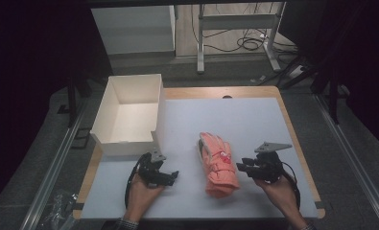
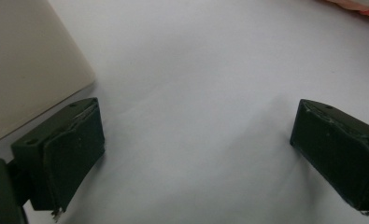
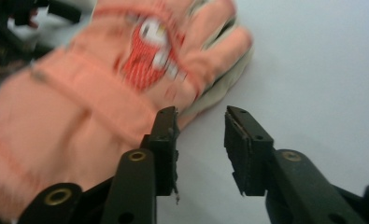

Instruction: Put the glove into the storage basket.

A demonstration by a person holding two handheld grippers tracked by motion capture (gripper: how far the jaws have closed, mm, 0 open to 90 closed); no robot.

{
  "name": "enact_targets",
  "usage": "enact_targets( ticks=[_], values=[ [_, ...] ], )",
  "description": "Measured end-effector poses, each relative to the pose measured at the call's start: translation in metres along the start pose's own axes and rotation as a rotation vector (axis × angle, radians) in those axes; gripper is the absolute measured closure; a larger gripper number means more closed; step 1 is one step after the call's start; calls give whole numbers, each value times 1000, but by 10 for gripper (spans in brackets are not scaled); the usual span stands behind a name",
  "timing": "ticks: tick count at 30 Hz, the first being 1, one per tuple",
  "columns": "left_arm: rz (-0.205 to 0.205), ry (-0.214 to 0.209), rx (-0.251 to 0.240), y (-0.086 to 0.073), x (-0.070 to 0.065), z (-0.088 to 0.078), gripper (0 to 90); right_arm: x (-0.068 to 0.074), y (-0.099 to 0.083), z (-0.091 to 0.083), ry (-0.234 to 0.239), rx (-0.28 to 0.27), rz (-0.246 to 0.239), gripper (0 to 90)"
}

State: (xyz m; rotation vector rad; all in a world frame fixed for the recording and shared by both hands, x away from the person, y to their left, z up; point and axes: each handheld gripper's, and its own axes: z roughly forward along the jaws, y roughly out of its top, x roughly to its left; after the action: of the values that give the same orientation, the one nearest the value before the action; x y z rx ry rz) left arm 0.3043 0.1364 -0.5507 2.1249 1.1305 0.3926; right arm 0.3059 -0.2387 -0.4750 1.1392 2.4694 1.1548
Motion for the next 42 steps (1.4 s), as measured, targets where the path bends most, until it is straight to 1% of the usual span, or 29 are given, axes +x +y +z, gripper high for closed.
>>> enact_targets(
  ticks=[1, 2, 3, 4, 5, 6, 7, 10, 13, 14, 15, 18, 21, 22, 23, 25, 26, 28, 31, 37, 38, 39, 41, 42],
  values=[
    [0, 0, 0, 0, 0, 0, 28, 0, 0, 0, 0, 0, 0, 658],
    [2, 0, 2, 0, 0, 0, 28, 3, -10, 1, 13, 11, -8, 672],
    [3, 1, 3, 0, 0, 0, 28, 3, -10, 1, 13, 11, -8, 672],
    [3, 1, 2, 0, 0, 0, 28, 5, -14, 3, 18, 17, -13, 672],
    [3, 1, 3, 0, 0, 0, 28, 9, -23, 6, 31, 30, -33, 673],
    [3, 1, 3, 0, 0, 0, 28, 9, -23, 6, 31, 30, -33, 673],
    [3, 1, 3, 0, 0, 0, 28, 10, -26, 8, 33, 36, -40, 673],
    [6, 2, 3, 0, 0, 0, 28, 13, -36, 19, 67, 50, -43, 677],
    [7, 2, 3, 0, 0, 0, 28, 15, -38, 24, 71, 46, -47, 679],
    [7, 2, 3, 0, 0, 0, 28, 17, -38, 27, 87, 42, -38, 679],
    [7, 2, 3, 0, 0, 0, 28, 17, -38, 27, 87, 42, -38, 679],
    [7, 1, 3, 0, 0, 0, 28, 23, -38, 35, 109, 40, -52, 678],
    [7, 0, 5, 0, 1, -1, 30, 26, -39, 39, 108, 38, -57, 672],
    [21, -9, 12, 0, 2, -2, 33, 28, -38, 43, 111, 29, -62, 663],
    [21, -9, 12, 0, 2, -2, 37, 28, -38, 43, 111, 29, -62, 663],
    [41, -19, 15, -2, 4, -5, 46, 30, -37, 46, 121, 24, -60, 660],
    [39, -22, 23, -2, 5, -6, 51, 31, -36, 48, 123, 23, -62, 659],
    [51, -31, 29, -4, 9, -8, 50, 35, -34, 51, 123, 24, -73, 659],
    [58, -39, 12, -7, 11, -9, 45, 40, -30, 58, 128, 21, -84, 658],
    [53, -42, 12, -7, 11, -9, 45, 50, -21, 71, 121, 20, -109, 657],
    [53, -43, 10, -7, 11, -9, 45, 52, -18, 75, 117, 17, -107, 656],
    [53, -43, 10, -7, 11, -9, 44, 52, -18, 75, 117, 17, -107, 656],
    [53, -42, 10, -8, 11, -9, 44, 54, -15, 79, 105, 14, -105, 657],
    [53, -43, 9, -8, 11, -9, 44, 57, -11, 83, 86, 8, -107, 657]
  ],
)
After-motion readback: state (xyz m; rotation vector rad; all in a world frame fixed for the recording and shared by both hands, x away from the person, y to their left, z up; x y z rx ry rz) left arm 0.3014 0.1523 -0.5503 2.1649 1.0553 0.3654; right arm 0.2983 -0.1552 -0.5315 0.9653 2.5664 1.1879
